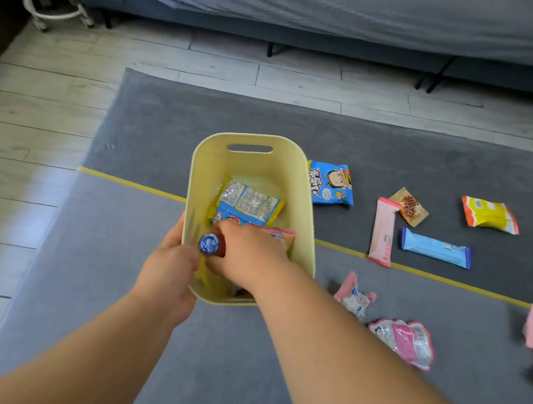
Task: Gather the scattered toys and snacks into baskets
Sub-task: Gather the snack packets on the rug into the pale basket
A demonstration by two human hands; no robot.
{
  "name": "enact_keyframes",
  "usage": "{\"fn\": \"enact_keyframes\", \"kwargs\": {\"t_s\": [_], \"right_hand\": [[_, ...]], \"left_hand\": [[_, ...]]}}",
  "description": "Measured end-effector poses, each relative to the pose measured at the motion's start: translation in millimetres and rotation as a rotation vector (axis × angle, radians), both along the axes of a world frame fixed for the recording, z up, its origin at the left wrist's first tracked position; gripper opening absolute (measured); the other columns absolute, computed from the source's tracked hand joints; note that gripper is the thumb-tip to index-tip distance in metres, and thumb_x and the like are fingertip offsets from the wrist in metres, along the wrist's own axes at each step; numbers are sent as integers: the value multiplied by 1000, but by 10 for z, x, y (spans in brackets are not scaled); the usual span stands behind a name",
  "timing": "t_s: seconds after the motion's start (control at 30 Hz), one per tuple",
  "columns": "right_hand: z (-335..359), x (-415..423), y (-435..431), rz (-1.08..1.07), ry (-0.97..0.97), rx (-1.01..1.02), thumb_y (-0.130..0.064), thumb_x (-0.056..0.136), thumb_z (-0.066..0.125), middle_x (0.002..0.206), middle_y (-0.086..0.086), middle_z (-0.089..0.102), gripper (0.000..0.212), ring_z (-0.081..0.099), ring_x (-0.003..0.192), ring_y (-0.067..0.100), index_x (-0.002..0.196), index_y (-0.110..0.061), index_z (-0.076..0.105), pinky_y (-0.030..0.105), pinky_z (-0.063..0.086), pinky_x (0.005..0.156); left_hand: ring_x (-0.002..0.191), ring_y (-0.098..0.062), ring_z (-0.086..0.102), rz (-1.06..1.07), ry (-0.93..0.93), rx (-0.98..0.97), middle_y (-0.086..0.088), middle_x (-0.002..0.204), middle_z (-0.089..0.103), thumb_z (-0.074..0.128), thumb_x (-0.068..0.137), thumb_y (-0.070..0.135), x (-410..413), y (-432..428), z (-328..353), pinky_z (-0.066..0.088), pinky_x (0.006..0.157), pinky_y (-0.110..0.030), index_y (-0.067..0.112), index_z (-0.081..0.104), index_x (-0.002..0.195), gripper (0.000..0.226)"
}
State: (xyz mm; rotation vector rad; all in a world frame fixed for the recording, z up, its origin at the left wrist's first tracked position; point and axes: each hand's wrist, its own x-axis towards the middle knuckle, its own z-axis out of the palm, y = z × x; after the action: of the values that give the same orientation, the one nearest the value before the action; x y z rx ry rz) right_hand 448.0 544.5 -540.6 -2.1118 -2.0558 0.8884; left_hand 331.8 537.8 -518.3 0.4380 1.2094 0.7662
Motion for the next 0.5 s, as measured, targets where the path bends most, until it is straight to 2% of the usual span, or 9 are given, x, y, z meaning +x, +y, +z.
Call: {"fn": "enact_keyframes", "kwargs": {"t_s": [0.07,0.13,0.2,0.23,0.27,0.33,0.4,0.5], "right_hand": [[174,94,-6,-183,184,151,-37,87,56,120,-5,63,41,61,104,19,126,-29,48,34,48,83],[292,365,-22,-507,346,392,-29,88,56,114,-10,64,33,62,95,10,121,-26,53,29,48,82],[250,749,-91,-820,308,534,-24,87,58,111,-5,62,31,60,98,13,118,-21,54,30,46,83],[166,956,-160,-931,221,494,-25,86,59,116,-1,59,36,57,106,18,121,-19,53,33,44,87],[60,1138,-254,-1018,120,348,-27,85,59,124,4,54,44,52,114,23,127,-18,49,35,42,91],[-200,1352,-509,-1111,-38,-111,-35,85,59,134,10,41,60,44,121,33,139,-21,36,40,40,94],[-380,1375,-738,-1136,-90,-430,-47,85,57,133,11,34,66,42,120,36,140,-25,28,43,39,93],[-516,1322,-874,-1146,-107,-563,-56,78,63,127,10,33,71,43,118,36,134,-27,30,41,38,82]], "left_hand": [[81,-27,75,20,-12,8,-12,103,75,17,72,-24,-20,18,6,59,56,-36,17,62,126,81],[83,-28,75,41,-11,16,-11,102,76,17,71,-24,0,46,25,60,57,-38,17,62,127,82],[79,-26,75,60,-10,21,-8,98,77,18,74,-25,14,56,33,59,54,-37,20,66,117,79],[75,-25,75,62,-9,15,-6,93,77,18,75,-25,24,53,43,59,52,-36,21,67,111,76],[72,-23,75,60,-6,6,-5,87,78,18,76,-25,25,52,41,58,50,-35,22,67,107,75],[72,-23,75,45,-1,-4,-4,84,78,17,74,-24,33,44,30,58,50,-35,23,66,104,75],[72,-24,75,31,8,-10,-5,87,78,17,71,-24,41,31,23,58,50,-36,23,66,105,76],[74,-26,75,5,6,-8,-7,88,78,17,73,-23,76,21,13,59,52,-39,22,67,103,74]]}}
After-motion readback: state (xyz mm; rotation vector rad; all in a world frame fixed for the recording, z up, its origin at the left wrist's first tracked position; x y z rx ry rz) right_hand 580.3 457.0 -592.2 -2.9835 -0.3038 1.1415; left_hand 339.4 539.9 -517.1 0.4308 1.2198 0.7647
